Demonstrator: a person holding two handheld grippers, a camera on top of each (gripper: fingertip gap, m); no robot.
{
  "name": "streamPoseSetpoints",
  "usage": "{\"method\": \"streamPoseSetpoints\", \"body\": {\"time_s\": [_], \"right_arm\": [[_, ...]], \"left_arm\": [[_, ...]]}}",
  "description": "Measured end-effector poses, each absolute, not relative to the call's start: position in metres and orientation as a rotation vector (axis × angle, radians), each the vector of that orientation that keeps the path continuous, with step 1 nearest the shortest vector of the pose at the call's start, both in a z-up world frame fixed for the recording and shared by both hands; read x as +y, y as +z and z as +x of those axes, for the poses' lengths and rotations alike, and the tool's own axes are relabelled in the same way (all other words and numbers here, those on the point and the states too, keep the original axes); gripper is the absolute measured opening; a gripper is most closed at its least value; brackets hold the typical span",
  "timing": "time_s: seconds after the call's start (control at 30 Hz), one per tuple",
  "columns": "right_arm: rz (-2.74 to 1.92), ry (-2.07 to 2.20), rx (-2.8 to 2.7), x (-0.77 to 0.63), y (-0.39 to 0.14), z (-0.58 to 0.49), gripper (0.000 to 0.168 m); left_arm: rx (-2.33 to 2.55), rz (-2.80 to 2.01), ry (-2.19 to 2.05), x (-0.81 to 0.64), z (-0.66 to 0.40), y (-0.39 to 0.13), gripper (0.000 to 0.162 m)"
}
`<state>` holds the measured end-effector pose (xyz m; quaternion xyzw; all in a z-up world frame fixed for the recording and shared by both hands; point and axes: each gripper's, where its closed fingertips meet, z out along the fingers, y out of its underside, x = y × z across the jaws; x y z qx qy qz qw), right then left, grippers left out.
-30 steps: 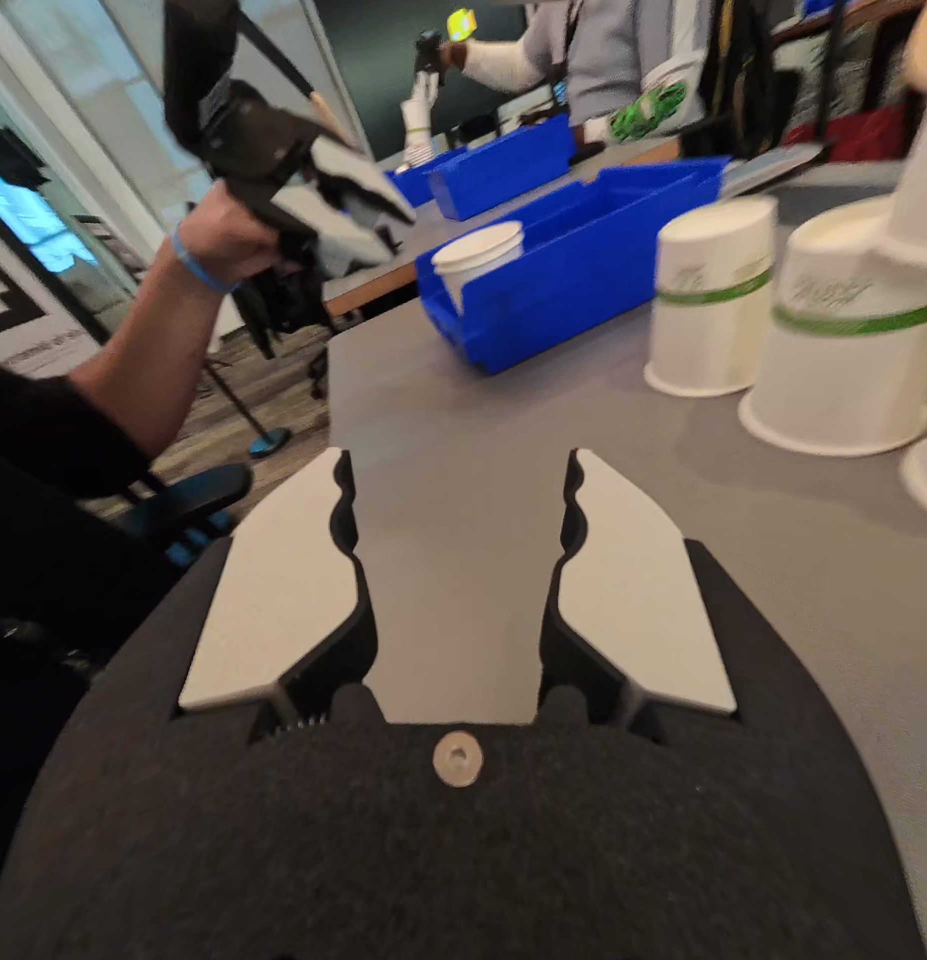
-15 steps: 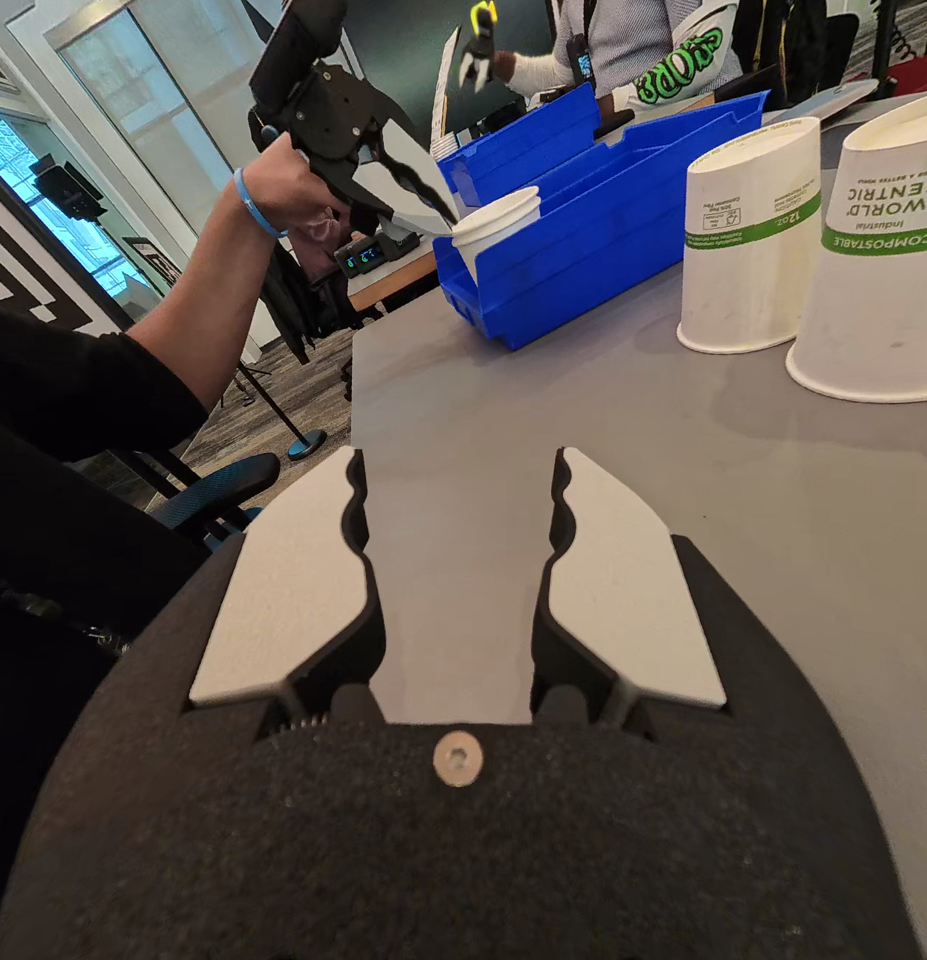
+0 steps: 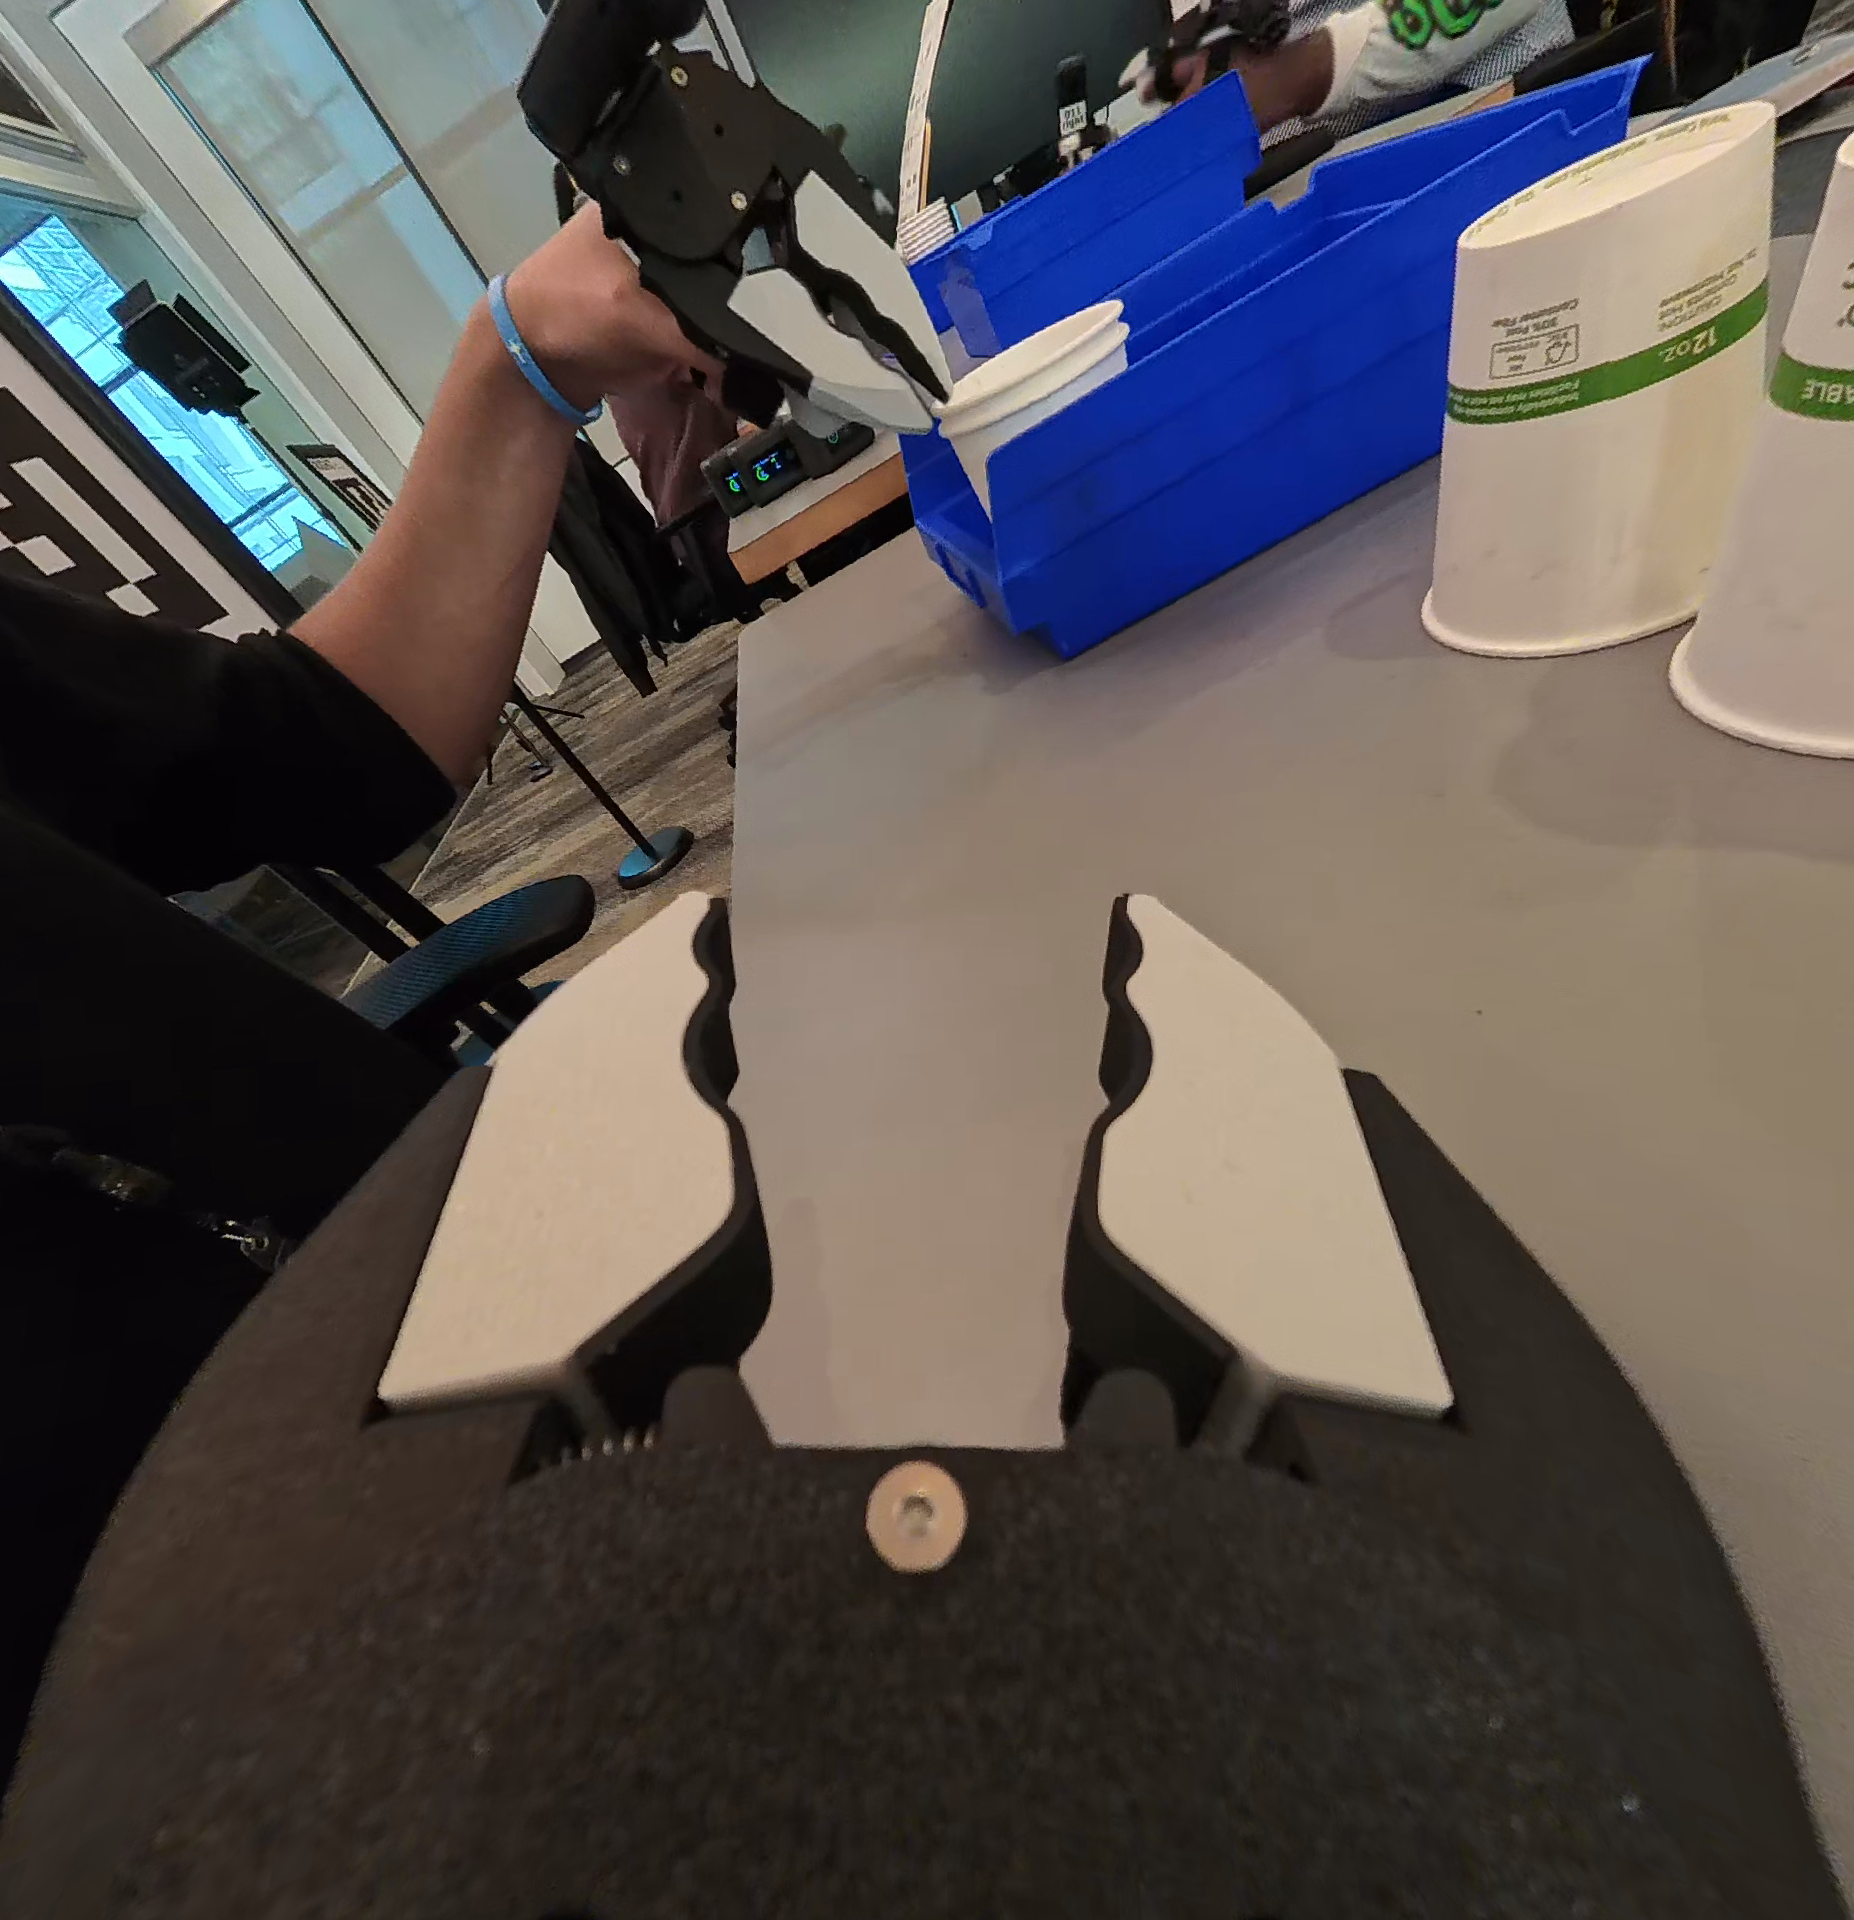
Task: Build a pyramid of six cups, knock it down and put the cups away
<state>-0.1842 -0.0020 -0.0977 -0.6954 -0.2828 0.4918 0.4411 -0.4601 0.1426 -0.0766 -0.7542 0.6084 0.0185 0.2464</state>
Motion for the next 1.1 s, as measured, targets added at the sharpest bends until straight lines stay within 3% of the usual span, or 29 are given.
{"method": "streamPoseSetpoints", "body": {"time_s": [0.33, 0.6, 0.93, 1.1], "right_arm": [[-1.737, 1.228, -0.702, -0.003, -0.098, -0.184, 0.067], [-1.735, 1.237, -0.682, -0.001, -0.097, -0.180, 0.067], [-1.693, 1.233, -0.595, 0.014, -0.088, -0.171, 0.068], [-1.530, 1.234, -0.383, 0.055, -0.052, -0.168, 0.086]], "left_arm": [[1.676, -2.049, 0.015, 0.144, -0.455, -0.078, 0.003], [1.584, -1.955, 0.041, 0.153, -0.455, -0.038, 0.003], [1.436, -1.709, -0.055, 0.142, -0.445, 0.059, 0.003], [1.318, -1.431, -0.347, 0.118, -0.392, 0.124, 0.002]]}}
